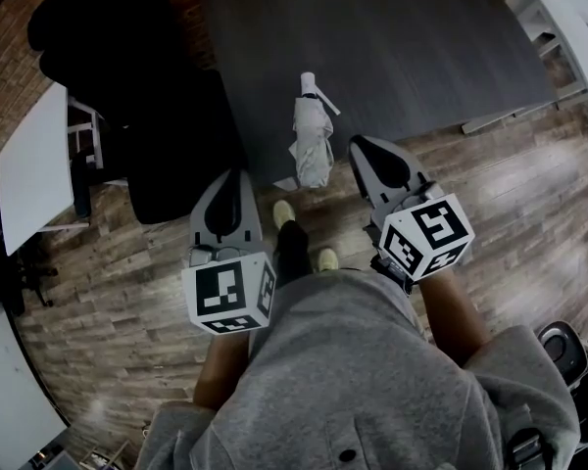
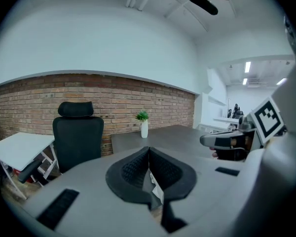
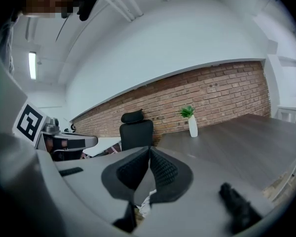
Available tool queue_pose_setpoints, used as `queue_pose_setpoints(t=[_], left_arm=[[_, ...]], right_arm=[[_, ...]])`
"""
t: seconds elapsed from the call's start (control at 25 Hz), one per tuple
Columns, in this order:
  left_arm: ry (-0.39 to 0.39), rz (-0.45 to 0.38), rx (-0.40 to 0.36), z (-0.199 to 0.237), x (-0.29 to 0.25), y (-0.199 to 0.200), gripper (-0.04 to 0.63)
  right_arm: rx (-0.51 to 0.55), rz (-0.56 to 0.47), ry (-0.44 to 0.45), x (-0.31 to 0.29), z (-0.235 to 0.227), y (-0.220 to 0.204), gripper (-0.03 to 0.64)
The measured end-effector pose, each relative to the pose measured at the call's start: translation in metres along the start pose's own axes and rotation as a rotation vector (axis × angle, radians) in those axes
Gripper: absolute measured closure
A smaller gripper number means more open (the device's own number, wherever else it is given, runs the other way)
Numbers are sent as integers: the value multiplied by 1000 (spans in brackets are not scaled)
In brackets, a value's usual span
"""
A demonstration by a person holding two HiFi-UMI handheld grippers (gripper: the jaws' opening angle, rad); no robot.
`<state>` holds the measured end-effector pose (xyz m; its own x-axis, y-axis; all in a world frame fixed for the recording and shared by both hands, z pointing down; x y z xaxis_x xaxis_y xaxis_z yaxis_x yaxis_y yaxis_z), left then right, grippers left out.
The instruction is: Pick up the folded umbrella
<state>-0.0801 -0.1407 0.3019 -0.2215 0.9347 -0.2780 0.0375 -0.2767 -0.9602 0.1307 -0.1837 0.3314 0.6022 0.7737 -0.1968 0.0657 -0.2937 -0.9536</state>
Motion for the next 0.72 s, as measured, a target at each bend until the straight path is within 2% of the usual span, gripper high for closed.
queue_pose_setpoints(t=[0.28,0.52,0.72], left_arm=[[-40,25,0,20,-33,4,583],[-72,37,8,38,-54,4,583],[-99,44,23,56,-72,6,583]], right_arm=[[-2,47,-35,-29,-7,-2,592],[-58,44,-82,-46,-14,1,591],[-39,64,-111,-63,-12,6,591]])
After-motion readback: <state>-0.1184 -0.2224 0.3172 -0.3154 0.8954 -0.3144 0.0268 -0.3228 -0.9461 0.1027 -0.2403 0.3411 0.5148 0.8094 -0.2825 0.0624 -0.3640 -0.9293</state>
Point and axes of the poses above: the fingertips, and each gripper's own axes: x backward along the fingers, z to its left, y out of its top, the point moved 7 cm from there along x, backward along the fingers, and after that the axes turned 4 degrees about -z, right-handed, at the moved point
